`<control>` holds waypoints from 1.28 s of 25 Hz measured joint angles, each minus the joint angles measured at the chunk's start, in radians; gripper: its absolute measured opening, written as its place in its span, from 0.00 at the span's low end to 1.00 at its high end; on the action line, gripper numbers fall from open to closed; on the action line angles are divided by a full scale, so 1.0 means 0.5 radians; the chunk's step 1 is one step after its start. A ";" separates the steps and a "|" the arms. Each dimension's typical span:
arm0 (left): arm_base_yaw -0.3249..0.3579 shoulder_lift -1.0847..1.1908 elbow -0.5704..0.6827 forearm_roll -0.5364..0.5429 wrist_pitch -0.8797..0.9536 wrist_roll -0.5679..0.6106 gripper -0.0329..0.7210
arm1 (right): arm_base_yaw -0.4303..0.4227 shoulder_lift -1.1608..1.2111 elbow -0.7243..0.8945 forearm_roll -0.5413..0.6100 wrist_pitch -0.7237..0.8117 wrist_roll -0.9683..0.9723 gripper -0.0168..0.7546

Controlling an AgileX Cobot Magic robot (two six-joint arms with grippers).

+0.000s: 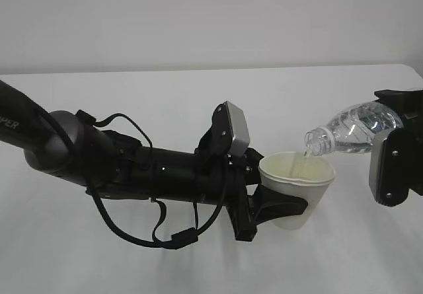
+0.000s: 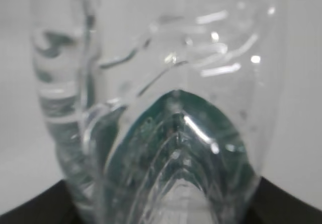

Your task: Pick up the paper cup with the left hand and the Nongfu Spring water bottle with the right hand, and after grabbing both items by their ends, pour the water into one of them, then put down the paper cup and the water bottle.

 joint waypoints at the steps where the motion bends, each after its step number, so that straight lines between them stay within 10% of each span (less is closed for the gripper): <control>1: 0.000 0.000 0.000 0.000 0.000 0.000 0.55 | 0.000 0.000 0.000 -0.004 0.000 0.000 0.54; 32: 0.000 0.000 0.000 0.000 -0.004 0.000 0.55 | 0.000 -0.001 0.000 -0.036 -0.024 -0.009 0.55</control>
